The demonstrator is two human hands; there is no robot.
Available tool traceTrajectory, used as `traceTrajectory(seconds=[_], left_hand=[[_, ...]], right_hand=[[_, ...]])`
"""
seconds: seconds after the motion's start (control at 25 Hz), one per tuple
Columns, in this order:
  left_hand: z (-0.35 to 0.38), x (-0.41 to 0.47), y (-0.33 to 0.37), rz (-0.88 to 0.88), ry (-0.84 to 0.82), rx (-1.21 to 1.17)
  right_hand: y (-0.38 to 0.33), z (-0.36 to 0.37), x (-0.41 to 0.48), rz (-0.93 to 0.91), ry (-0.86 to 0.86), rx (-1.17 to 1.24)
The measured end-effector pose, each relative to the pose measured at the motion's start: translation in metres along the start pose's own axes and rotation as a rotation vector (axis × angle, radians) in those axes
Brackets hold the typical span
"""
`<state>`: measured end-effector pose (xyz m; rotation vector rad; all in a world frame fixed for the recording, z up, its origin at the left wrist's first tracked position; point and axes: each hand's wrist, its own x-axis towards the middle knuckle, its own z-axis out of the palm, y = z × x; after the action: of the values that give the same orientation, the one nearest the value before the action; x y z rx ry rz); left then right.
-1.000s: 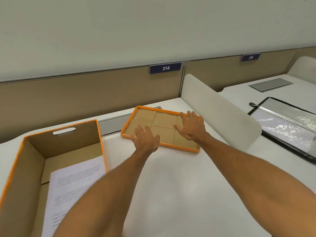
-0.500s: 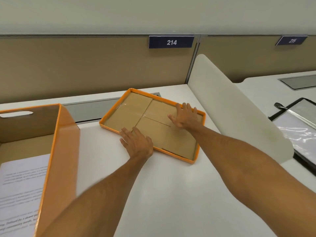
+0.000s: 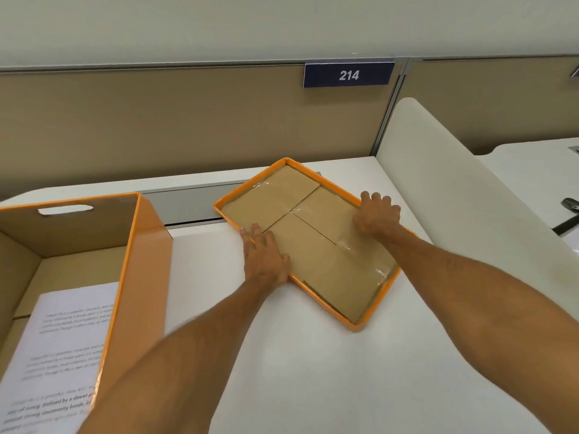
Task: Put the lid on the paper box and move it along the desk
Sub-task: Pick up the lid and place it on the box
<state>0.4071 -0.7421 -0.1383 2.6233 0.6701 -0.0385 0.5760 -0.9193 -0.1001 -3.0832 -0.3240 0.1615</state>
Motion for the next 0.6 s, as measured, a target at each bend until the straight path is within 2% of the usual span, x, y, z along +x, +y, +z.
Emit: traceTrajectory(seconds=[0.08, 0.2, 0.28, 0.36, 0.48, 0.6], left_hand=[[-0.01, 0.004, -0.005, -0.062, 0.01, -0.1], [-0.016, -0.007, -0.001, -0.239, 0.07, -0.24], [-0.016, -0.017, 0.004, -0.359, 0.04, -0.306], [-0.016, -0.02, 0.009, -0.422, 0.008, -0.351], [-0.024, -0.02, 0.005, -0.404, 0.035, -0.416], [-0.054, -0.016, -0.003, -0.309, 0.093, -0.476]], right_hand=[[0.003, -0.004, 0.001, 0.036, 0.007, 0.007], [0.005, -0.004, 0.003, 0.042, -0.091, 0.18], [-0.002, -0.003, 0.002, 0.023, -0.153, 0.282], [-0.008, -0.003, -0.004, 0.077, -0.118, 0.358], [-0.009, -0.009, -0.015, 0.199, -0.04, 0.476], [-0.005, -0.025, -0.025, 0.219, -0.026, 0.567]])
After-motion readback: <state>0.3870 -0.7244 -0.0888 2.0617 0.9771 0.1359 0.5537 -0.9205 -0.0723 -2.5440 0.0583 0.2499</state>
